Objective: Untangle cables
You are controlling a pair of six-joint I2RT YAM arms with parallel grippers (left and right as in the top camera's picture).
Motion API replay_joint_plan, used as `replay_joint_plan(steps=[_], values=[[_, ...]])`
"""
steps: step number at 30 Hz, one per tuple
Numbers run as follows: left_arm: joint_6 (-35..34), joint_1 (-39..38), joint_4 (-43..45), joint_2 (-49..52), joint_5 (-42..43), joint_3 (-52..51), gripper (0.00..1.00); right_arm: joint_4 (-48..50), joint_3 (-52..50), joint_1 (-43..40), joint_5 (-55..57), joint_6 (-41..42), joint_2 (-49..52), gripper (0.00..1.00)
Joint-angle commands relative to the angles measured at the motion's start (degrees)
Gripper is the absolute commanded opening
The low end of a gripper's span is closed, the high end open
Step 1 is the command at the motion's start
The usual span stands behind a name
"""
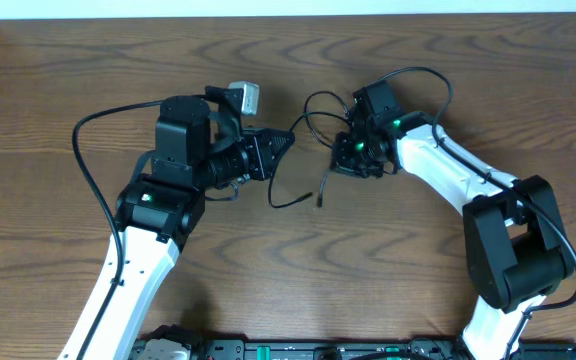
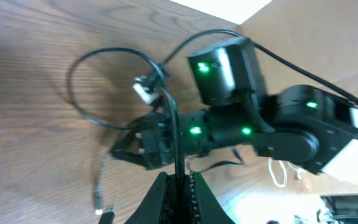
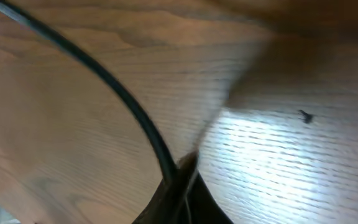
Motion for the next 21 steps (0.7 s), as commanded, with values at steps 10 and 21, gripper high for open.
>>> replay_joint_plan(steps=[10, 21], values=[[0.76, 0.31, -10.75, -0.59, -23.41, -0.20, 0.08, -8.22, -0.39, -2.25, 9.31, -10.62, -12.94, 0.01], [0.76, 0.24, -11.02, -0.59, -15.63, -0.20, 0.08, -10.03, -0.37, -2.93, 11.63, -18.34, -24.79, 0.59]])
